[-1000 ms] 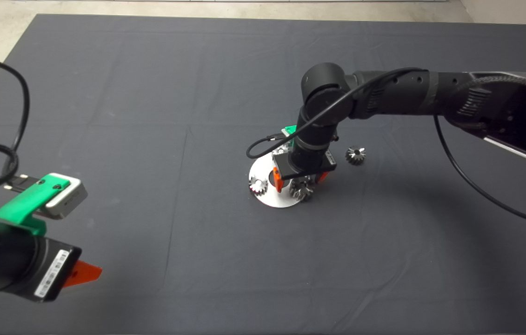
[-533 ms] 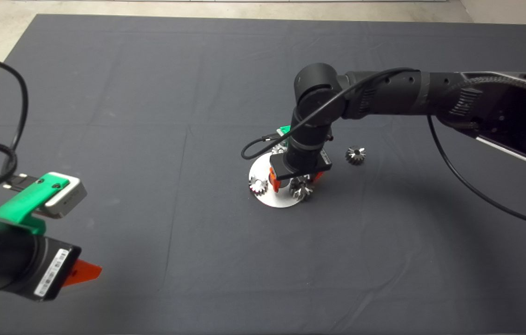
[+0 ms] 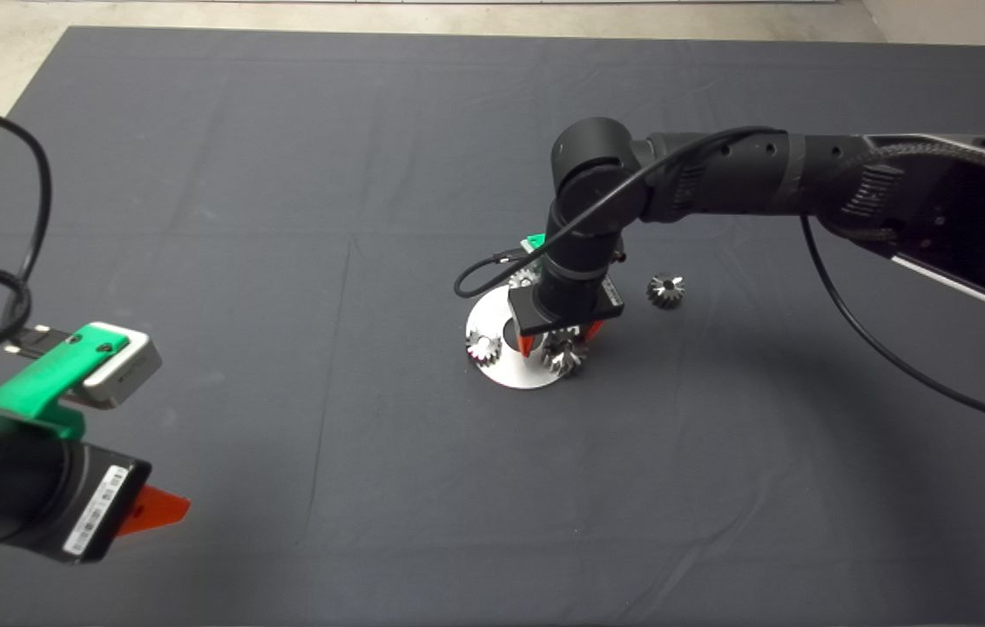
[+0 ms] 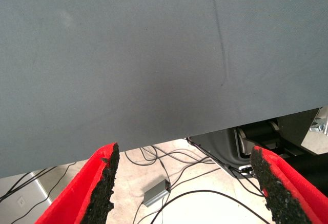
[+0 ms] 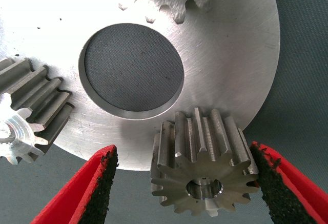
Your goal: Remove an incorrectly installed larger gear and replace it with the correct smaller gear
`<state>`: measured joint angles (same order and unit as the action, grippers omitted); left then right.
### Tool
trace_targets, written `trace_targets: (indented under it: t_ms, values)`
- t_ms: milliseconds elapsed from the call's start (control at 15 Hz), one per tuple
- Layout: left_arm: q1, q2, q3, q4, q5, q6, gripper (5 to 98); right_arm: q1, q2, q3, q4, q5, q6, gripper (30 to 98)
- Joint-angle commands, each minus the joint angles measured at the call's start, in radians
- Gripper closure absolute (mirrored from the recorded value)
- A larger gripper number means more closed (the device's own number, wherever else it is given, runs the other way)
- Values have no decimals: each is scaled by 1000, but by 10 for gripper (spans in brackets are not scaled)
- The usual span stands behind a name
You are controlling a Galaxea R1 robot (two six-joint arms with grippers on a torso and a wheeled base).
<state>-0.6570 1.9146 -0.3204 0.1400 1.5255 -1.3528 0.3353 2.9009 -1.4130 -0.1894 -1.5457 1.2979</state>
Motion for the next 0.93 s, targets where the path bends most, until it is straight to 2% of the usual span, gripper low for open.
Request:
trace_targets:
  t_ms: [0, 267, 867]
  values:
    - [-7, -2, -6, 10, 74, 3, 394, 24, 8, 15, -24, -54, 2, 614]
    - [-7, -4, -6, 10, 74, 3, 394, 22, -2, 73, -19, -54, 11, 614]
    - [-7, -2, -6, 10, 74, 3, 394, 24, -4, 66, -21, -56, 11, 614]
